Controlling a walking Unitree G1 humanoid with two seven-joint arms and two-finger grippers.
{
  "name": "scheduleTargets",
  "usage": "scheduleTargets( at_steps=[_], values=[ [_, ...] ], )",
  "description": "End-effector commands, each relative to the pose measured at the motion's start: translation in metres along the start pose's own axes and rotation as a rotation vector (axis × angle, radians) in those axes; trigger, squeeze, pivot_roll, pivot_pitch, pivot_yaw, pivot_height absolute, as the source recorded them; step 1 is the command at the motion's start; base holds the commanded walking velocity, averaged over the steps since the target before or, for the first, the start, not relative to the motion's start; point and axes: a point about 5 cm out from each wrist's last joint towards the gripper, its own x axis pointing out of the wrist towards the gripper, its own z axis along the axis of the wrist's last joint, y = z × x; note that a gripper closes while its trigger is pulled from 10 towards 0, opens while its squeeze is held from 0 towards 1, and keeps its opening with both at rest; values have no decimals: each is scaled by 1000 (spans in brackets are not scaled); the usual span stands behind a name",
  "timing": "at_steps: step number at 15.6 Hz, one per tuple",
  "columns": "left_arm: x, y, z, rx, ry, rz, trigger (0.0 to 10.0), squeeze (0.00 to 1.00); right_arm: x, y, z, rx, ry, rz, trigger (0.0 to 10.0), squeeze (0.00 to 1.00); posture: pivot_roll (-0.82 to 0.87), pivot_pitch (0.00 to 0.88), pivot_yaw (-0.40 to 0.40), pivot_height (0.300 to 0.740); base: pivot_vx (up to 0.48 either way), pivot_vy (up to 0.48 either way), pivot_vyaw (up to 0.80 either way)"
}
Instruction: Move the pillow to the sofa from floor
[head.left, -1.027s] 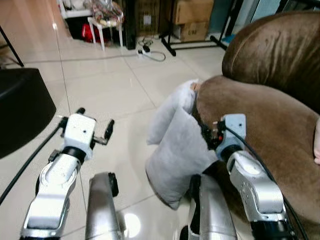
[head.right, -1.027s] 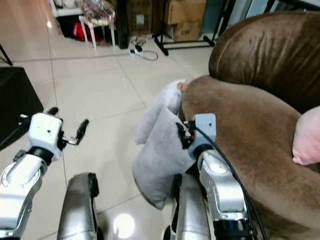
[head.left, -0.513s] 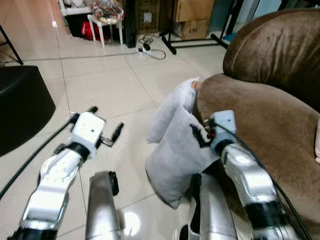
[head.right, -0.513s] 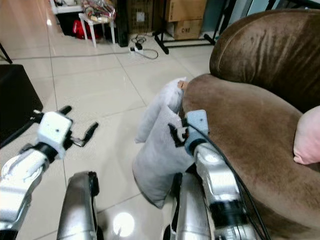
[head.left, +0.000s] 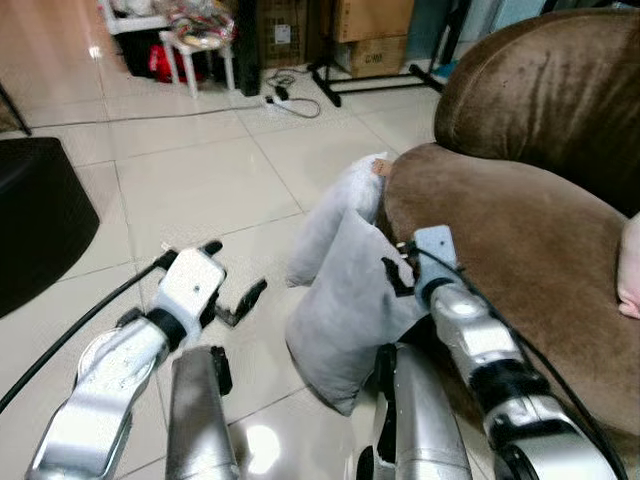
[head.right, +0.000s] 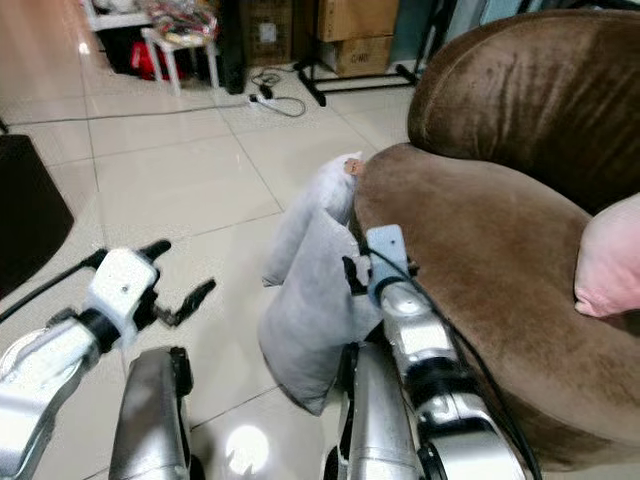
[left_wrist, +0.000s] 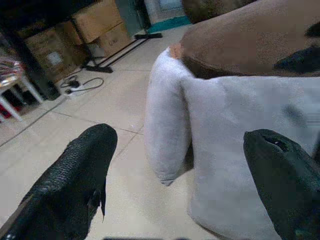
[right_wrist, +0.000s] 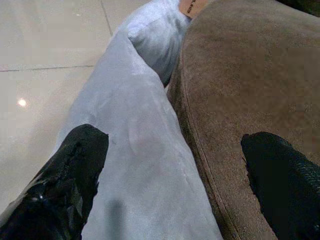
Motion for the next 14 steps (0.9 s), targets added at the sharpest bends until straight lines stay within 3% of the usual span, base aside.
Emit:
scheduleTargets(
  at_steps=[1,2,3,7,9,12,14],
  values=[
    [-4,1,6,3,-10,-8,10000,0,3,0,3,-20,-13,-20,10000,1000,2,47,-80,445,0,0,0],
    [-7,1,7,1,-11,-10,10000,0,4,2,2,-28,-11,-25,10000,1000,5,54,-84,445,0,0,0],
    [-23,-2,13,-14,-12,-11,10000,0,6,13,-3,-24,6,-6,10000,0,31,109,-96,445,0,0,0],
    [-42,-5,22,-18,4,-14,10000,0,8,22,-5,-41,14,-21,10000,0,71,165,-101,445,0,0,0],
    [-53,-7,25,-15,36,-20,10000,0,9,26,-9,-83,43,-85,10000,0,90,202,-92,445,0,0,0],
    [-62,-8,28,-15,66,-25,10000,0,9,15,-13,-114,61,-205,10000,0,106,235,-80,445,0,0,0],
    [-65,-9,30,-22,81,-38,10000,0,6,4,-28,-167,137,-255,10000,0,104,233,-65,445,0,0,0]
  ],
)
